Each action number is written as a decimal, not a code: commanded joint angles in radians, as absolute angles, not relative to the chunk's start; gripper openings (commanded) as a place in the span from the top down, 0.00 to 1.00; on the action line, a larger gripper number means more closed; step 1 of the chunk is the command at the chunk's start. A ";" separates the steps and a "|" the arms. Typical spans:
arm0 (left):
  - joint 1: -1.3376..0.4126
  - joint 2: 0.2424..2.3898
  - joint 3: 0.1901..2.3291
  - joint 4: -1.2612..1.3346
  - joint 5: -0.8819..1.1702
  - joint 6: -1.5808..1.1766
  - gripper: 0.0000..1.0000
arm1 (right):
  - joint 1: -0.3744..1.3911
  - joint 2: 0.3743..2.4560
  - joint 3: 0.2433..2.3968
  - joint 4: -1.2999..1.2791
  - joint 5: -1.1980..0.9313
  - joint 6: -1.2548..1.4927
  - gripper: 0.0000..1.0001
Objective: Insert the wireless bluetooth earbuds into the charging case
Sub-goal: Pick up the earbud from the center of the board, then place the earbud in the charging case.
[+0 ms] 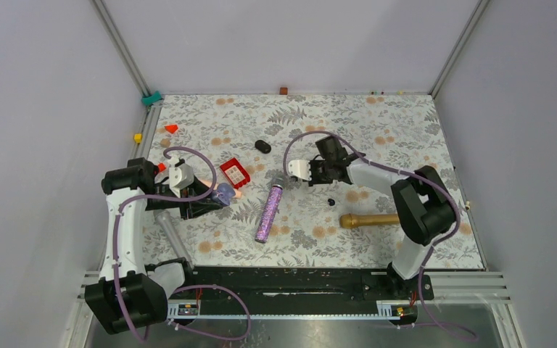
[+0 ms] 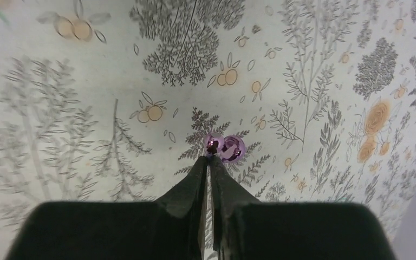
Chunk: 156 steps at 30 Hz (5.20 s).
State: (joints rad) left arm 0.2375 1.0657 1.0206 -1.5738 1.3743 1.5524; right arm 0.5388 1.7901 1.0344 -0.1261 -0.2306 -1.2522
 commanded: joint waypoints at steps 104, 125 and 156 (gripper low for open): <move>-0.434 1.379 1.290 -1.264 1.403 1.189 1.00 | 0.766 1.369 1.220 -0.359 -0.895 0.006 0.94; -0.442 1.354 1.276 -1.263 1.407 1.206 1.00 | 0.766 1.395 1.239 -0.371 -0.871 0.017 0.94; -0.429 1.377 1.279 -1.264 1.464 1.189 1.00 | 0.791 1.361 1.231 -0.392 -0.742 -0.044 0.80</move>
State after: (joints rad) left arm -0.4244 1.3941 1.2667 -1.2552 1.3071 1.1793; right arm 0.7883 1.3666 1.2091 -0.3996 -0.8516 -0.0063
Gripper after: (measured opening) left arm 0.330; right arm 0.182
